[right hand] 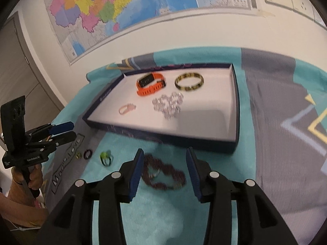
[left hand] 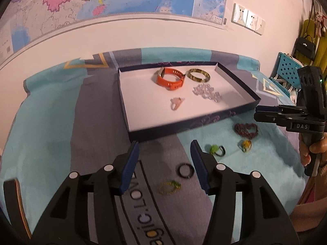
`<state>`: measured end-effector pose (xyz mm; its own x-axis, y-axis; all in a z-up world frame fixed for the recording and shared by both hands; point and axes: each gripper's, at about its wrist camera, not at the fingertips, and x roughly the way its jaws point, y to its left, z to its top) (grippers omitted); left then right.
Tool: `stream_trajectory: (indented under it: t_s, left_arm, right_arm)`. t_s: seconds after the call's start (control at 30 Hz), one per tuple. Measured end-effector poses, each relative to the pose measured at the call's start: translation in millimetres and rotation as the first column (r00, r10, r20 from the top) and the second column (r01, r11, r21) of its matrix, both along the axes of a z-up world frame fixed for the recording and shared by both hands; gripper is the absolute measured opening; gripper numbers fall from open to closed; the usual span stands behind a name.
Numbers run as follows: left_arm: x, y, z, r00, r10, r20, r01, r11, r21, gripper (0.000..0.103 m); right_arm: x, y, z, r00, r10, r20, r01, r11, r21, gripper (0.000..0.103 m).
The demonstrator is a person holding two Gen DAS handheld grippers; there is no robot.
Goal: Organize jewelry
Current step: 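Withdraw both tools from the box toward the remaining jewelry, then close the right tool on the maroon beaded bracelet while the left tool grasps the black ring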
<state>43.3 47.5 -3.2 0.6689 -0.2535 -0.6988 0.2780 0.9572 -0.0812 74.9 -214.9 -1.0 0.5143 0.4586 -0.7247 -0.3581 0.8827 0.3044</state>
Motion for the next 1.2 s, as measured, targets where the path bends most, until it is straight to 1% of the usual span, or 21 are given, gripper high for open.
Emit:
stream_trajectory:
  t_s: [0.23, 0.37, 0.47, 0.57, 0.83, 0.97, 1.03, 1.2]
  left_arm:
    - [-13, 1, -15, 0.999, 0.005, -0.04, -0.005, 1.0, 0.002, 0.053]
    - [-19, 1, -22, 0.999, 0.004, -0.054, -0.002, 1.0, 0.022, 0.054]
    - [-24, 0, -25, 0.998, -0.003, -0.063, 0.005, 0.999, 0.034, 0.056]
    - [-26, -2, -30, 0.997, -0.009, -0.075, 0.012, 0.999, 0.044, 0.058]
    - [-22, -6, -33, 0.996, -0.021, -0.088, 0.026, 0.998, 0.052, 0.057]
    - [-22, -8, -33, 0.995, -0.034, -0.09, 0.038, 0.998, 0.042, 0.057]
    - [-22, -9, -34, 0.995, -0.032, -0.09, 0.036, 0.998, 0.049, 0.052]
    - [-19, -12, -30, 0.996, -0.042, -0.084, 0.046, 0.998, 0.044, 0.049]
  right_arm:
    - [-13, -3, -13, 0.999, -0.028, -0.027, 0.028, 0.999, -0.016, 0.048]
    - [-15, -6, -18, 0.998, -0.047, -0.042, 0.046, 0.999, -0.025, 0.053]
    - [-17, -4, -18, 0.998, -0.048, -0.038, 0.047, 0.999, -0.025, 0.057]
    - [-19, 0, -18, 0.998, -0.048, -0.031, 0.047, 0.998, -0.045, 0.059]
    - [-20, 8, -19, 0.999, -0.044, -0.018, 0.043, 0.997, -0.068, 0.059]
    - [-20, 11, -18, 0.999, -0.046, -0.012, 0.045, 0.996, -0.077, 0.06]
    - [-20, 12, -18, 0.999, -0.044, -0.011, 0.043, 0.996, -0.078, 0.06]
    - [-18, 16, -18, 0.999, -0.039, -0.009, 0.038, 0.995, -0.088, 0.06]
